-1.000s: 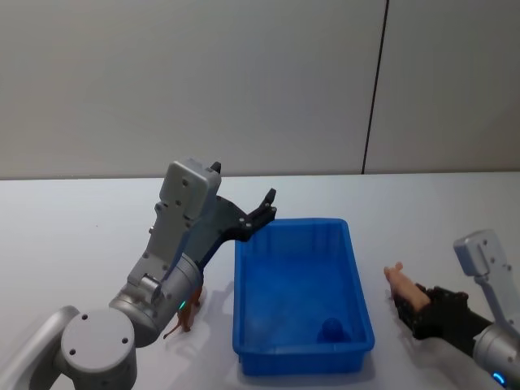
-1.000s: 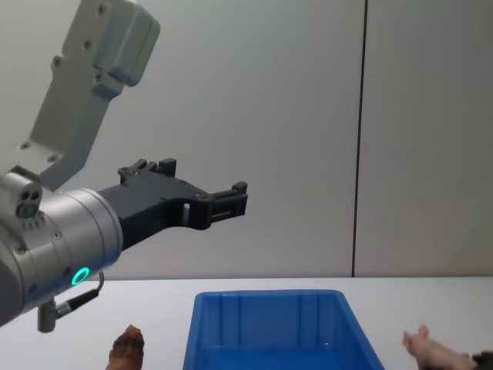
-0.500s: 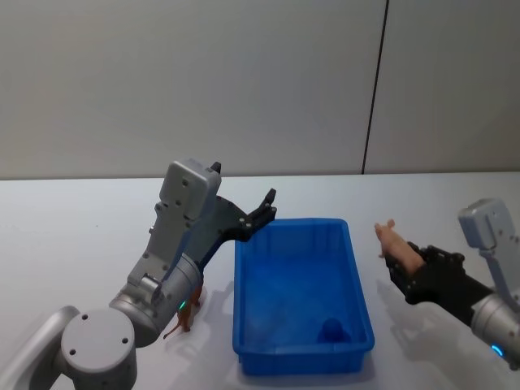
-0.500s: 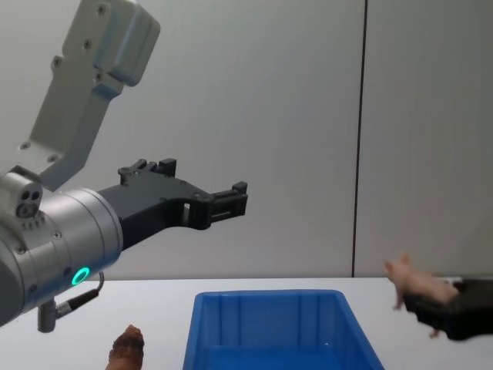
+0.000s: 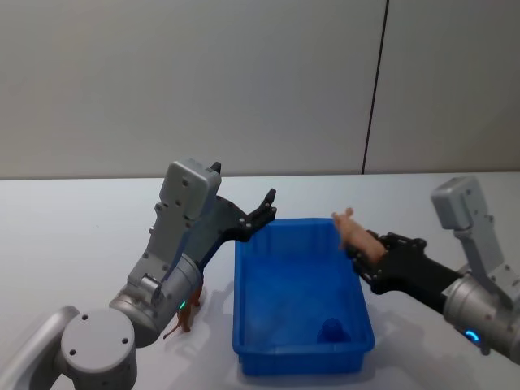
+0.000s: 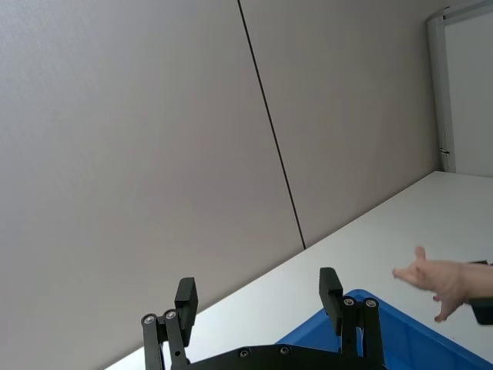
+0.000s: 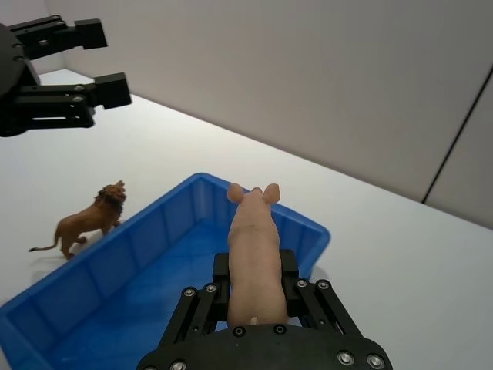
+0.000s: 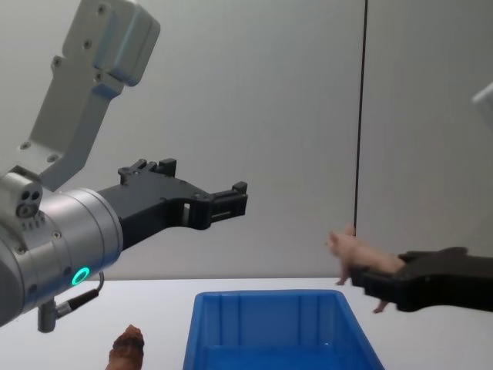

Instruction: Pick up the two dolls from the table and place them into the box.

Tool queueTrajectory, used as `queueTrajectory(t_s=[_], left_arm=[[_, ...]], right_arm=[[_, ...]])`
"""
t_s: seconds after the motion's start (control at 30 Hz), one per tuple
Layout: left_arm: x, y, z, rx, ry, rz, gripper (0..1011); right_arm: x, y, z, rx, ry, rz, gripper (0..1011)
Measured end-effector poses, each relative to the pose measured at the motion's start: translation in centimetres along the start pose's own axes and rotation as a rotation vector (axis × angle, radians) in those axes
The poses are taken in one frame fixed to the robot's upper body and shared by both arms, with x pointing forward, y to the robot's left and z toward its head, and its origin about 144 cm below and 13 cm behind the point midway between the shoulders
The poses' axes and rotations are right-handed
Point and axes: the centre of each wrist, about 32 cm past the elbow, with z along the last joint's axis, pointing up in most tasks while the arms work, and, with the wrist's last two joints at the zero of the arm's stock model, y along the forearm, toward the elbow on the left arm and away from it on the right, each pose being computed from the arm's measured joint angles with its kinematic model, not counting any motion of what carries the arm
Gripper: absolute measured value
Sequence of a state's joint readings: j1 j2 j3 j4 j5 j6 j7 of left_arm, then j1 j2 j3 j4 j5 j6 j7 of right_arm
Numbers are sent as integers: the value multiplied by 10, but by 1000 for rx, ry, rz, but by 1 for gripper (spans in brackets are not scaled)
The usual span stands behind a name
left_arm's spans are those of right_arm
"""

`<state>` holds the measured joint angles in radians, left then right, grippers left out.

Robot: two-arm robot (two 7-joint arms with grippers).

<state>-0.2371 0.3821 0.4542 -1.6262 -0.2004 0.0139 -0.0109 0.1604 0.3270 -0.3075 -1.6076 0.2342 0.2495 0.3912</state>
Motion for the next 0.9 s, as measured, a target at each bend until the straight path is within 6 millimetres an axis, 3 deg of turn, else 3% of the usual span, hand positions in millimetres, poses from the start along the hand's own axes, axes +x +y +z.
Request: queueTrajectory(t_s=[0.2, 0.57, 0.83, 0.9], left_arm=[[0, 0, 0, 0, 0, 0, 1001], [0, 0, 0, 0, 0, 0, 1001], [0, 0, 0, 0, 0, 0, 1001], [0, 0, 0, 0, 0, 0, 1001]], right_arm=[[-5, 9, 1, -21, 27, 36, 384], [-11, 22, -1, -45, 59, 70, 743], [-3, 17, -3, -30, 64, 58, 983], [0, 14, -4, -28, 65, 52, 1001]])
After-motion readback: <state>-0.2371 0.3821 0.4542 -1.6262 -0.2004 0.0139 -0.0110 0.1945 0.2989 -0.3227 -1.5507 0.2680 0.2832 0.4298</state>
